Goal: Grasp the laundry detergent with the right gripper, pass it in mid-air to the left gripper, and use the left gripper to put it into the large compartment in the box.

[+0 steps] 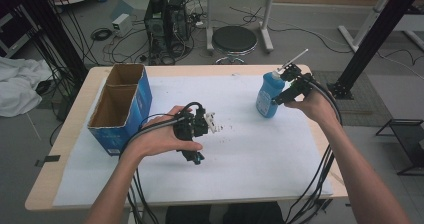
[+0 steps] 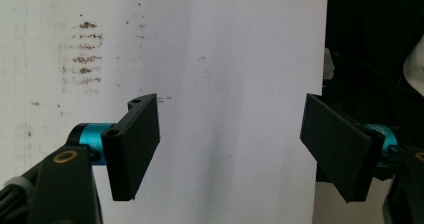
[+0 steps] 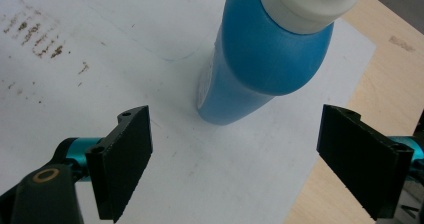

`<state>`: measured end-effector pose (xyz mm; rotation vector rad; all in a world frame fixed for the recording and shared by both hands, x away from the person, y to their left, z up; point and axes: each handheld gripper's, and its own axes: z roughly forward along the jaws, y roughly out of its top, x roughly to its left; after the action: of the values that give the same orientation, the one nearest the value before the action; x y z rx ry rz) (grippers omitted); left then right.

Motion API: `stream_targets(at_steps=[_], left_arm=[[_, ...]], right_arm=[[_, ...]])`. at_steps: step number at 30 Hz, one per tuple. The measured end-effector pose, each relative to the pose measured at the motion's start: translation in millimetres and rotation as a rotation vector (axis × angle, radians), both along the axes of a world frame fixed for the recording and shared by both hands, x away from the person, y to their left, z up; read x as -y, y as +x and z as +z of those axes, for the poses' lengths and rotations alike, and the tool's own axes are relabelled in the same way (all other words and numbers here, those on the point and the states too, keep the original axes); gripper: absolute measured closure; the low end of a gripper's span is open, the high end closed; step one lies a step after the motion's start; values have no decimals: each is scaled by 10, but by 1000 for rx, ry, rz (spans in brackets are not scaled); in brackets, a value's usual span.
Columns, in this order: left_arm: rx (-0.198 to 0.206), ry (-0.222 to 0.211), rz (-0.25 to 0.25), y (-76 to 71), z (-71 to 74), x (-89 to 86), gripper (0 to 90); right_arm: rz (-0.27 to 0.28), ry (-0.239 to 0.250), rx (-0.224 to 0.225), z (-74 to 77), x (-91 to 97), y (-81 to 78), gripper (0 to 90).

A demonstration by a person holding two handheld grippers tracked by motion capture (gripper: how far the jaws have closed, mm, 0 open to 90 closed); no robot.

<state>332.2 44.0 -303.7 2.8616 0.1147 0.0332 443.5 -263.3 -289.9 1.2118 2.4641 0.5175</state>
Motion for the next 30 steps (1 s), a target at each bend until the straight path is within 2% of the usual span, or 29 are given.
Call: stream_targets(at_steps=[14,19,25,28,30], left_arm=[[-11,7,-9,16,-24,10,240],[-7,2,-5,13,-39,-1,240],[-14,0,5,13,-51,-21,240],[-12,1,0,18,-53,-24,240],[-13,0,-4,18,-54,-21,240]], right_arm=[[-35,45,59,-169,-14,86,138],[-51,55,65,-231,-53,107,138],[-80,97,91,-275,-51,138,138],[-65,103,109,-305,-39,162,139],[-97,115,101,-310,-47,153,139]])
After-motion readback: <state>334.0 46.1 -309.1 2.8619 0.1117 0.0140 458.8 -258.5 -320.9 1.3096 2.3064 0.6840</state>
